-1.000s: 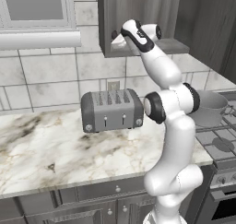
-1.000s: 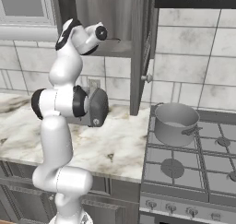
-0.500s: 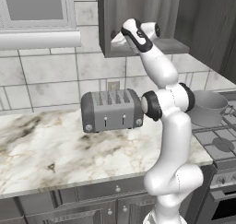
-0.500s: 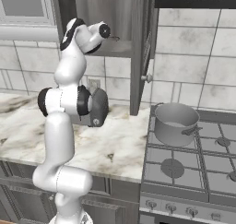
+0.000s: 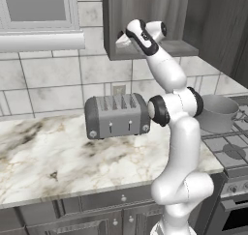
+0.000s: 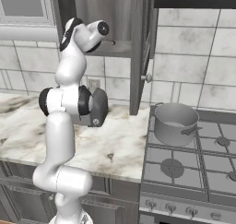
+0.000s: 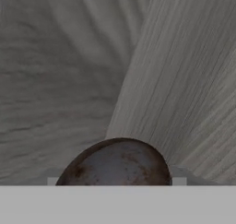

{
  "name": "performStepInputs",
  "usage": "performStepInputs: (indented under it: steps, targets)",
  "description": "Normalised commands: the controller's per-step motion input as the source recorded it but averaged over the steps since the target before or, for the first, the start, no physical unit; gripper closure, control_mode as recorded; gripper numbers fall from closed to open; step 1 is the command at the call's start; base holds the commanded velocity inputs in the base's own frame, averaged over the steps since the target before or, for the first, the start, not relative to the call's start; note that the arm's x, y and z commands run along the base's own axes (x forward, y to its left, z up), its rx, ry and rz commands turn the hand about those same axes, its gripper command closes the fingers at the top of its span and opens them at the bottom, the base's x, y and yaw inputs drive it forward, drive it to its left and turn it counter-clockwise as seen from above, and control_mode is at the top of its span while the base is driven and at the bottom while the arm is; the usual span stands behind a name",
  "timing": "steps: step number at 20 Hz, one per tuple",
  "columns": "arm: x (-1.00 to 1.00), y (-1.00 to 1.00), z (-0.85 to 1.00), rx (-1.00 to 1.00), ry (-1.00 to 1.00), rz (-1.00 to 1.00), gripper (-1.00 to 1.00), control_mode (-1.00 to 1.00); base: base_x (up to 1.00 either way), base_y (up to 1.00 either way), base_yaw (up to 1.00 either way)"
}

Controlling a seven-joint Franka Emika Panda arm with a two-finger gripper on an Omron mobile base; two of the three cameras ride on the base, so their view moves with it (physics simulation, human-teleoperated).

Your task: Open the cabinet and move the ladle to the pot. Then close the cabinet.

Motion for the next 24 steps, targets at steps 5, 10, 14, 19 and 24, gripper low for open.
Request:
performStepInputs:
  steps: [5, 10, 14, 19, 24]
  targets:
    - [-0.06, 0.10, -0.16, 0.00, 0.01, 0.00, 1.00, -1.00, 0.00, 0.00, 0.00]
    - [-0.49, 0.00, -0.01, 0.00, -0.13, 0.02, 1.00, -1.00, 0.00, 0.00, 0.00]
    - [-0.79, 0.00, 0.00, 0.00, -0.14, 0.03, 1.00, -1.00, 0.00, 0.00, 0.00]
    - [-0.92, 0.02, -0.18, 0.00, -0.12, 0.00, 1.00, -1.00, 0.00, 0.00, 0.00]
    - [-0.97, 0.08, -0.02, 0.00, -0.09, 0.00, 1.00, -1.00, 0.00, 0.00, 0.00]
